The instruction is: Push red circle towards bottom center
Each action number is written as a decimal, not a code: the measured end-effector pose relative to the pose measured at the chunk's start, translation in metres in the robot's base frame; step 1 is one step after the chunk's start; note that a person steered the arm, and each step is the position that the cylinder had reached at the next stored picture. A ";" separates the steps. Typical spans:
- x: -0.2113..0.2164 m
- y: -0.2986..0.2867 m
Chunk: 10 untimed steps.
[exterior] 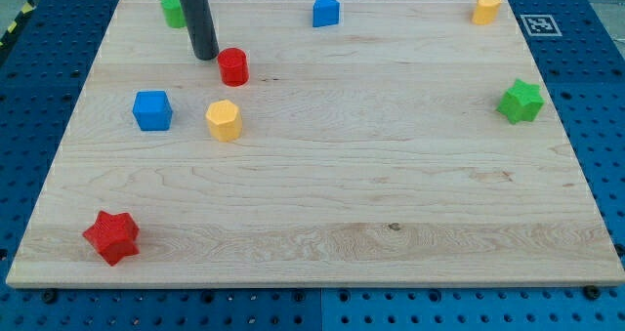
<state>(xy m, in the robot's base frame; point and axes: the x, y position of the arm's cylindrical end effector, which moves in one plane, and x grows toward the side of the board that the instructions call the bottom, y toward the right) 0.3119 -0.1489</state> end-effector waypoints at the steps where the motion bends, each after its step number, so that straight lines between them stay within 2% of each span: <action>1: 0.000 0.000; 2: 0.002 0.001; 4: 0.053 0.042; 5: 0.073 0.078; 6: 0.083 0.089; 7: 0.083 0.089; 9: 0.083 0.143; 10: 0.080 0.143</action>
<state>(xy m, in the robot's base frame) 0.3918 -0.0061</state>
